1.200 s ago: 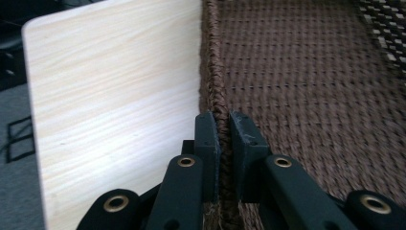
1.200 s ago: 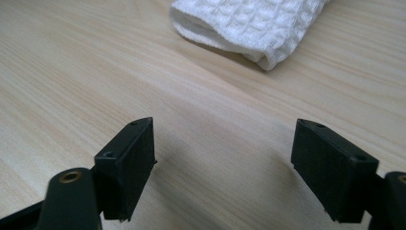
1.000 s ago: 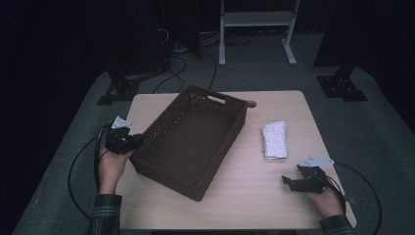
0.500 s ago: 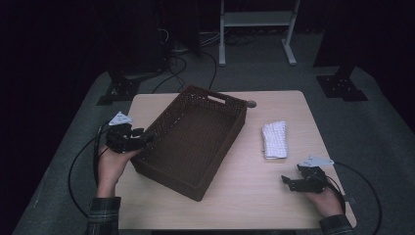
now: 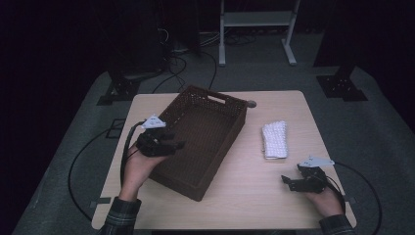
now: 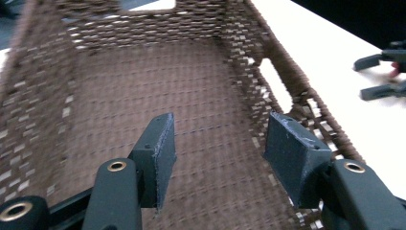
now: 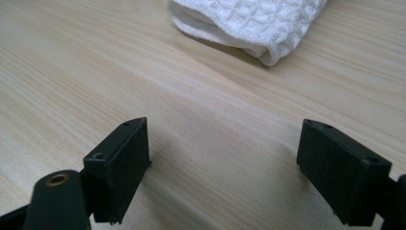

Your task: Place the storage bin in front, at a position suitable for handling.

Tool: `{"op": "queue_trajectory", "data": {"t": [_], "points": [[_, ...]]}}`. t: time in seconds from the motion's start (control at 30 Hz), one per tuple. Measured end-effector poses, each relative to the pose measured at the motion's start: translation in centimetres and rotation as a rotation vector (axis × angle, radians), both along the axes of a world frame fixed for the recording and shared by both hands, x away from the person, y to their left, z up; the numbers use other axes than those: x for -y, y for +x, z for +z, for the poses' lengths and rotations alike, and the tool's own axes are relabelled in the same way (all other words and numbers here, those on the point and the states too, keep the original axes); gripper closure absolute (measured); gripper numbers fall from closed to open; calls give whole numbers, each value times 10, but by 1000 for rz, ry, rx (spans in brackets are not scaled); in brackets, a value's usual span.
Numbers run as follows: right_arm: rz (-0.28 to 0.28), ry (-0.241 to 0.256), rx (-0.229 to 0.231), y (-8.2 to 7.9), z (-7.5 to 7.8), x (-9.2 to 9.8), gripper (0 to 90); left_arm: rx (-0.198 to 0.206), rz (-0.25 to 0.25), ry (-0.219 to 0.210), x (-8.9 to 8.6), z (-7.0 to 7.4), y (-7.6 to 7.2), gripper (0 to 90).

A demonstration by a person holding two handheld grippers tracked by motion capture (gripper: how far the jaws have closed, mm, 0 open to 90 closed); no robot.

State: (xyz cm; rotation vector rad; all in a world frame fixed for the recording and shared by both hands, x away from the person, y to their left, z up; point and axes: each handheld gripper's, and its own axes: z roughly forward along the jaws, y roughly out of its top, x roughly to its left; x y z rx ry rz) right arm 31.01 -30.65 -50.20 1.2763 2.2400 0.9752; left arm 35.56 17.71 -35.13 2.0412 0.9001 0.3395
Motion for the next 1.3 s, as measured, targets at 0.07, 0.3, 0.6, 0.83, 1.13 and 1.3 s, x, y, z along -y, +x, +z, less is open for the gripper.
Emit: {"op": "queue_trajectory", "data": {"t": [0.07,0.3,0.6,0.83,1.13,1.3], "points": [[-1,2,4,0,0,0,178,2,-13,3,6,0,0,422],[-5,5,8,0,-1,0,178,17,-64,19,42,2,5,421],[-12,7,13,0,-1,0,179,3,-119,71,85,-8,12,451],[-13,9,14,0,-1,0,179,-47,-150,117,114,-23,24,517],[-13,9,11,0,-1,0,179,-70,-155,181,129,-32,33,628],[-13,9,12,0,-1,0,179,-61,-152,203,135,-35,33,689]]}}
